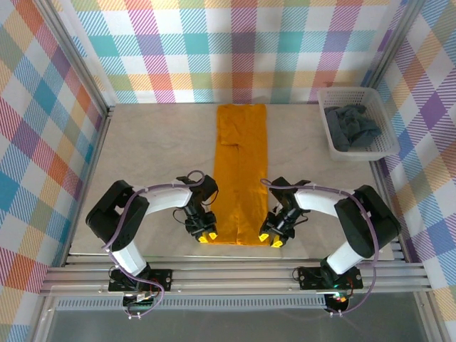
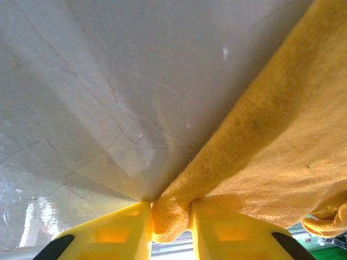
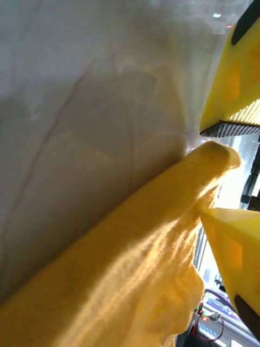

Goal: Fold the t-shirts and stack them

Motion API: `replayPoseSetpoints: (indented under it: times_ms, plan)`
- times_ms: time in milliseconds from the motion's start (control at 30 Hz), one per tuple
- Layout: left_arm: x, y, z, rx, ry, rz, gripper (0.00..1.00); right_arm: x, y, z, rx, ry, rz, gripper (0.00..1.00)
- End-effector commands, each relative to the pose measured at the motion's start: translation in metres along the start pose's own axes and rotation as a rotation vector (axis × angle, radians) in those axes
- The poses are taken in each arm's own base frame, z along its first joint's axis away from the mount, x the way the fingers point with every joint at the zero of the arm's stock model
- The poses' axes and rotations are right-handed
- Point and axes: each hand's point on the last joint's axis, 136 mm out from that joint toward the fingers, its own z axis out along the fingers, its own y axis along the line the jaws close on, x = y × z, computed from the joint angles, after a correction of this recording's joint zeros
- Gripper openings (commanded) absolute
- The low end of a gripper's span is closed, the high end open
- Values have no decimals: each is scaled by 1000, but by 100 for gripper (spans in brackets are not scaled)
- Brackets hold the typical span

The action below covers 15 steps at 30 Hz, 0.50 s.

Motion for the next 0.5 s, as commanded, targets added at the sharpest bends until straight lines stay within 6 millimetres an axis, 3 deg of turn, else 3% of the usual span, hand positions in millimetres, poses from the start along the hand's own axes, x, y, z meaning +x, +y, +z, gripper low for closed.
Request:
replayPoseSetpoints:
  times_ms: [0,133,267,333,467]
  plan:
    - [-2,-32,9,80,-1,80,23,-5,13,2,-18,-8,2,35]
    - [-5,-38,6,95,-20,82,15,-9,17,3,-19,-20,1,25]
    - [-3,-39,0,105,-32,93,0,-10,18,-2,-24,-43,-13,9]
    - [1,-35,-2,100,-31,95,0,-7,17,-6,-20,-51,-18,1]
    - [5,-30,-16,108,-71,100,0,1,18,-22,-24,-88,-35,0]
